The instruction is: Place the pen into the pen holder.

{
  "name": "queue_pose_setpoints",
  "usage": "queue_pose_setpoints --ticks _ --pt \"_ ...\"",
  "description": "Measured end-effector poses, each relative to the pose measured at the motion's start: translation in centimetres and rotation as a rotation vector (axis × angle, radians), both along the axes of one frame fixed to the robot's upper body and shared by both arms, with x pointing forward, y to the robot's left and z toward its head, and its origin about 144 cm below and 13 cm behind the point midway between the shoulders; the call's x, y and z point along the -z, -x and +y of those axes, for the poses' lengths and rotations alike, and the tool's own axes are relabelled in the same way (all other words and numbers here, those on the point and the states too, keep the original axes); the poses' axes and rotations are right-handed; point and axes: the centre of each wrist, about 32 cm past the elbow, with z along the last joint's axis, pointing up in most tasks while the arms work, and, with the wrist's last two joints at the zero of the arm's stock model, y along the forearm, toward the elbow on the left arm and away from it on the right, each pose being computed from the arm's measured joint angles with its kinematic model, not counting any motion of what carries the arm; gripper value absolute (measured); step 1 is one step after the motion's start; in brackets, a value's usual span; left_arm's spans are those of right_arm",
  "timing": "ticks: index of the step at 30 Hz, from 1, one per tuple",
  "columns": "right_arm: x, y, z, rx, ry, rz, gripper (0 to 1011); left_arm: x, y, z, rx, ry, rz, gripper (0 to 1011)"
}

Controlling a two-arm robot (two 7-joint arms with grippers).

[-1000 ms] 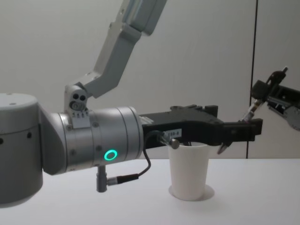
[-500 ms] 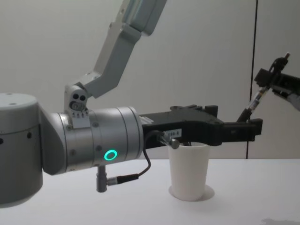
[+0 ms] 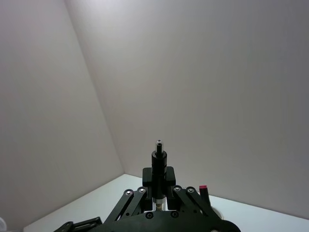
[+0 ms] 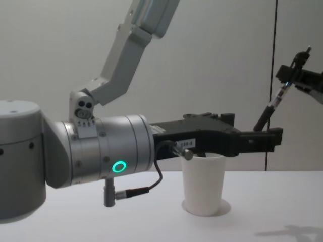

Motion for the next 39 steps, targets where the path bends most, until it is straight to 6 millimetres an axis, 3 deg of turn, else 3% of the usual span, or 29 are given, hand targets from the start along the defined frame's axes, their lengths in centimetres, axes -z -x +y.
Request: queue_pose_setpoints --ticks 16,39 --pt "-0.9 -3.1 -0.3 0.025 0.035 -0.017 144 0.0 0.0 0.0 0.0 0.0 0.0 1000" --pt "-1.1 -7.7 1.2 0.0 0.06 -0.004 144 0.0 0.0 0.0 0.0 0.0 0.0 1000"
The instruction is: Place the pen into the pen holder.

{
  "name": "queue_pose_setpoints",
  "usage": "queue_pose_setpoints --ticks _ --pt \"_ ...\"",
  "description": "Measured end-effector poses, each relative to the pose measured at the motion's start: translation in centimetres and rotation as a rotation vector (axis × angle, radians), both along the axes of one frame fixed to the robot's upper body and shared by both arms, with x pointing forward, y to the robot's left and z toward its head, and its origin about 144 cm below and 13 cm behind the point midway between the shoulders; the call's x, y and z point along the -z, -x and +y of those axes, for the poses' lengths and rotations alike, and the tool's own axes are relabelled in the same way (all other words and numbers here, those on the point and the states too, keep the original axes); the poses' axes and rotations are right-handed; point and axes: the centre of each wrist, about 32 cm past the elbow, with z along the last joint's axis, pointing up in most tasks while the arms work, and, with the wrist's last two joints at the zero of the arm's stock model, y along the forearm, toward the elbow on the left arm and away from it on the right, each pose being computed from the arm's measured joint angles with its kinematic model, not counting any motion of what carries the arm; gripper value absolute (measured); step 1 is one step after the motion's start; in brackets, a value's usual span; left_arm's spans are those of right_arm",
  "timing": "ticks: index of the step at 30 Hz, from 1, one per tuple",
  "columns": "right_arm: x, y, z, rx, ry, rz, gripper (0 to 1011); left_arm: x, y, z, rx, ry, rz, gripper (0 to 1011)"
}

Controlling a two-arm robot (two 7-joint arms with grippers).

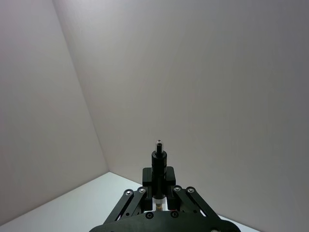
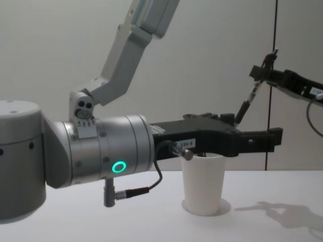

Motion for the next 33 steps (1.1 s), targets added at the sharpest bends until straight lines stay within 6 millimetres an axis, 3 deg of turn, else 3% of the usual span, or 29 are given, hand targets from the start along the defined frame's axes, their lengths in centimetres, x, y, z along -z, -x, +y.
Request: queue_pose_setpoints --ticks 33 --pt "0.9 -3.4 3.6 -0.037 0.055 0.061 144 0.0 0.0 0.0 0.0 0.0 0.0 1000"
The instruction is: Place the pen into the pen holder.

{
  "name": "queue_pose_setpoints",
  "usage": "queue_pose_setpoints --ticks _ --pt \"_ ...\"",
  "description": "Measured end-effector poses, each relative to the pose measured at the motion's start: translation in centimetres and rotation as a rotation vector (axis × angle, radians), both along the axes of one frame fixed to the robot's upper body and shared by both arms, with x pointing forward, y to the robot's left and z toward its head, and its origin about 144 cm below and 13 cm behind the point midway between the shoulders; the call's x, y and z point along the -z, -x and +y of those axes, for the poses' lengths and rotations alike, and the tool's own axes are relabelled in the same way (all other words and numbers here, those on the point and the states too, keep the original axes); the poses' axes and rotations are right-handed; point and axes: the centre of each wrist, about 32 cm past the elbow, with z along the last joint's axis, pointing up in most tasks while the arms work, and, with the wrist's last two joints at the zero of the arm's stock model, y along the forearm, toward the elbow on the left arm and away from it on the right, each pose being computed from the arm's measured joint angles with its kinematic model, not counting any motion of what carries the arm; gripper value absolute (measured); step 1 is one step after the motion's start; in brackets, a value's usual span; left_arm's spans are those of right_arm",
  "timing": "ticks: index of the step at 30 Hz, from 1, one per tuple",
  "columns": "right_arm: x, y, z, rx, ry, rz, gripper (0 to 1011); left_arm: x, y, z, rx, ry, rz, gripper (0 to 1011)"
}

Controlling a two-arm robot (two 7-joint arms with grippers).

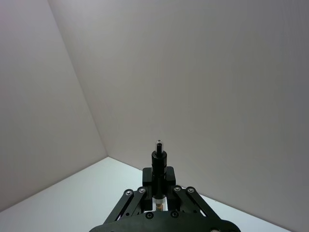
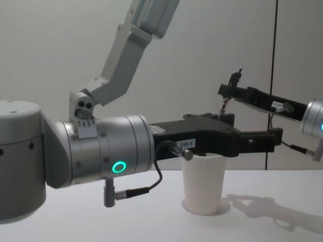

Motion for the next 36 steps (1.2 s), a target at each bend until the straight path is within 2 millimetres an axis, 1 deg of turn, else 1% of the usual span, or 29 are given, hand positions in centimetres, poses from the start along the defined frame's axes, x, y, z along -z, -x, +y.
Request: queue_pose_setpoints --ticks 3,4,8,10,12,15,16,17,20,24,25,26,27,29,30,32,36 --pt "0.04 -0.13 0.21 -0.001 0.007 0.006 146 0.0 0.0 0.0 0.0 0.0 0.0 1000" --pt "0.04 -0.17 0.28 -0.002 0.01 0.009 165 0.0 0.0 0.0 0.0 0.0 0.0 1000" --pt "0.05 -0.31 0.52 -0.003 0.02 0.017 300 0.0 0.0 0.0 0.0 0.0 0.0 1000" --pt "0.08 -0.33 0.57 -0.003 0.024 0.019 336 0.0 0.0 0.0 0.0 0.0 0.0 1000" --pt "0.07 -0.37 0.66 -0.003 0.028 0.022 414 0.0 0.0 0.0 0.0 0.0 0.0 1000" --pt "0.06 -0.42 0.71 -0.003 0.033 0.025 504 0.0 0.0 0.0 0.0 0.0 0.0 1000" --pt "0.06 -0.43 0.7 -0.002 0.035 0.027 554 0.0 0.0 0.0 0.0 0.0 0.0 1000" --pt "0.01 -0.46 0.72 -0.002 0.036 0.026 554 0.0 0.0 0.0 0.0 0.0 0.0 1000" --pt "0.02 -0.47 0.68 -0.001 0.038 0.027 671 0.0 0.0 0.0 0.0 0.0 0.0 1000" --pt "-0.02 -0.5 0.58 0.001 0.037 0.025 756 0.0 0.0 0.0 0.0 0.0 0.0 1000" --pt "-0.03 -0.5 0.55 0.002 0.038 0.024 811 0.0 0.0 0.0 0.0 0.0 0.0 1000" --pt "-0.04 -0.51 0.53 0.002 0.038 0.023 832 0.0 0.0 0.0 0.0 0.0 0.0 1000" --pt "-0.06 -0.52 0.47 0.003 0.037 0.022 882 0.0 0.0 0.0 0.0 0.0 0.0 1000" --pt "-0.1 -0.53 0.39 0.004 0.037 0.019 916 0.0 0.0 0.0 0.0 0.0 0.0 1000" --pt "-0.11 -0.53 0.3 0.005 0.037 0.017 958 0.0 0.0 0.0 0.0 0.0 0.0 1000" --pt "-0.13 -0.53 0.2 0.007 0.038 0.015 993 0.0 0.0 0.0 0.0 0.0 0.0 1000" --pt "-0.3 -0.57 -0.17 0.012 0.04 0.006 1001 0.0 0.0 0.0 0.0 0.0 0.0 1000"
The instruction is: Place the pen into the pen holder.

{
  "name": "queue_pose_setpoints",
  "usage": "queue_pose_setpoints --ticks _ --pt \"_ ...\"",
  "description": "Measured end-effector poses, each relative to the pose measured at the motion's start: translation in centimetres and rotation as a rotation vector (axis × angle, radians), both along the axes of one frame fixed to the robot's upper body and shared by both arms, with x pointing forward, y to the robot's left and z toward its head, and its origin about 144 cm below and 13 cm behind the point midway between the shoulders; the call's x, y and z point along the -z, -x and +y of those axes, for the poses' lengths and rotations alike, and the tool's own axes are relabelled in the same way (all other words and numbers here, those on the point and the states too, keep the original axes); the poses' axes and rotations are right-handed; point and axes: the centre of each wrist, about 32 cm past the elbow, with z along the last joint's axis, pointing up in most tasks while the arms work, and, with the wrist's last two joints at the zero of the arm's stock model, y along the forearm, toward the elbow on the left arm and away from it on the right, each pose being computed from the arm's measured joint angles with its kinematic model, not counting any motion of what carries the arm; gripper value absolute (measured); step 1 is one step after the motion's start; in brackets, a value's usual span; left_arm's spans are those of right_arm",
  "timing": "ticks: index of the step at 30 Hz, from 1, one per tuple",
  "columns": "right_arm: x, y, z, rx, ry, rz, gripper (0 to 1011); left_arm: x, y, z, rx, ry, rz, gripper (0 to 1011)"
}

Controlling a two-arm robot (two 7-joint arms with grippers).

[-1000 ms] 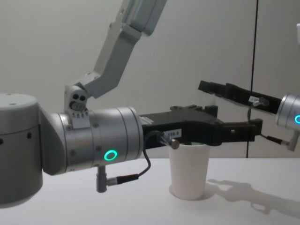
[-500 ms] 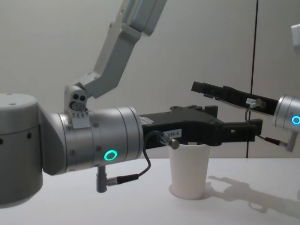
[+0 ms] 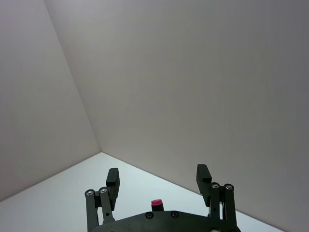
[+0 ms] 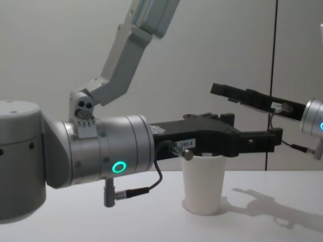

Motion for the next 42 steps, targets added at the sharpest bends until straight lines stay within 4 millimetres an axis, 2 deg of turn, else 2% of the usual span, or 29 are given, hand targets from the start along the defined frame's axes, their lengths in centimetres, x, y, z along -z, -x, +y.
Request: queue_pose_setpoints --ticks 10,19,30,31,42 --pt "-0.4 0.7 -0.8 0.016 0.004 -0.014 1001 0.0 0.0 0.0 0.0 0.0 0.0 1000" --pt "-1.2 2.8 -1.6 0.043 0.016 -0.027 1001 0.0 0.0 0.0 0.0 0.0 0.0 1000" --pt "-1.9 6.4 -2.7 0.117 0.036 -0.046 1001 0.0 0.0 0.0 0.0 0.0 0.0 1000" --pt "-2.0 7.3 -3.0 0.139 0.041 -0.05 1001 0.0 0.0 0.0 0.0 0.0 0.0 1000" --pt "-2.0 11.6 -4.5 0.239 0.072 -0.067 1001 0.0 0.0 0.0 0.0 0.0 0.0 1000"
